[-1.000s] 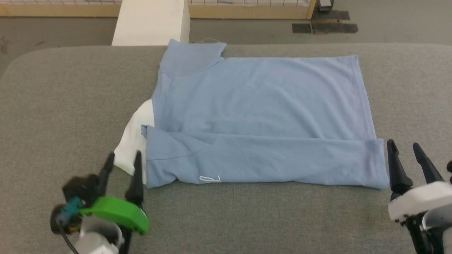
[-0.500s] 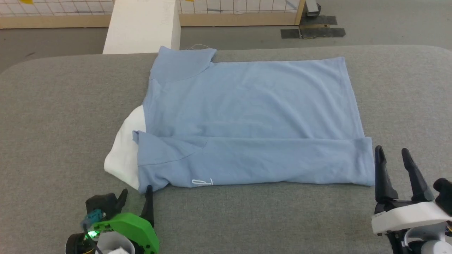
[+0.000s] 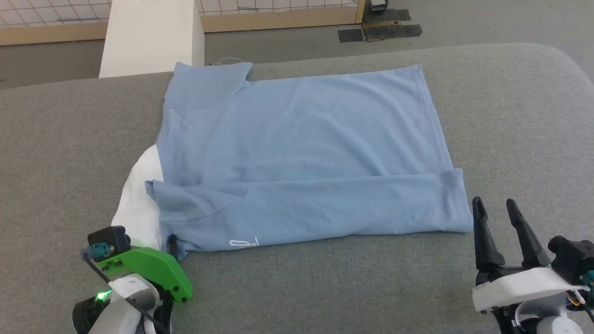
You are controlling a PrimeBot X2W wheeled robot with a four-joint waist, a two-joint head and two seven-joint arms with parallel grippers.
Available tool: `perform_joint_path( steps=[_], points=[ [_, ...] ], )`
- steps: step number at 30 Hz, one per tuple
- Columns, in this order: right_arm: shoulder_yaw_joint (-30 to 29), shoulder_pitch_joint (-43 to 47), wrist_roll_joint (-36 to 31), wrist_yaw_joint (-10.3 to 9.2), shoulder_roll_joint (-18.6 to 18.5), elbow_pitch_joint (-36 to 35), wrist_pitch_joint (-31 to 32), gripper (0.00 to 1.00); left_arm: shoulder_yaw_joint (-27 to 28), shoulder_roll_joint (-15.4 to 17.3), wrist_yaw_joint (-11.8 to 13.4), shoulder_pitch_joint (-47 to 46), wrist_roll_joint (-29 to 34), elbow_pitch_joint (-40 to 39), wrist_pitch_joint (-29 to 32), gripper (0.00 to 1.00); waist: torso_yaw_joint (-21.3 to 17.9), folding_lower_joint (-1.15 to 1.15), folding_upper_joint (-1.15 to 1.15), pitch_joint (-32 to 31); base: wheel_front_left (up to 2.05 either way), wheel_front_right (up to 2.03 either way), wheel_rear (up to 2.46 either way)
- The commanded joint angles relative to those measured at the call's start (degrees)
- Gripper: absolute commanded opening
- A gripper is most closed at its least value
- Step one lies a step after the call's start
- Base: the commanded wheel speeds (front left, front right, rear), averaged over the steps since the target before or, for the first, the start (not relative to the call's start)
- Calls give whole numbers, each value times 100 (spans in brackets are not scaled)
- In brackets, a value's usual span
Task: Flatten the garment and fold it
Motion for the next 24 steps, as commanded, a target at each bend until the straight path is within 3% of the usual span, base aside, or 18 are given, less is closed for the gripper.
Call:
perform_joint_path(
  steps=[1,5,9,17,22,23,24],
  points=[
    [-12,-62,-27,-9,11,26,-28,100,-64,-32,-24,61,-79,26,53,0,-6,0,0,-10,0,0,0],
    [-125,-135,-175,-9,11,148,63,100,-89,-30,-90,120,-47,-58,-101,0,60,0,0,-37,0,0,0],
    [-418,-369,-291,-9,11,491,675,100,-156,-51,-174,115,-6,-80,-209,0,191,0,0,-47,0,0,0],
    [-958,-1136,-539,-9,11,1272,3278,100,-298,-73,-299,1,102,-119,-354,0,432,0,0,34,0,0,0],
    [-1180,-1539,-803,-9,11,1483,4582,100,-352,-71,-373,-105,155,-108,-446,0,521,0,0,133,0,0,0],
    [-1240,-1575,-845,-9,11,1526,4809,83,-358,-70,-386,-119,158,-103,-457,0,529,0,0,143,0,0,0],
    [-1312,-1603,-893,-9,11,1571,5090,49,-364,-68,-398,-135,164,-96,-474,0,540,0,0,153,0,0,0]
  ],
)
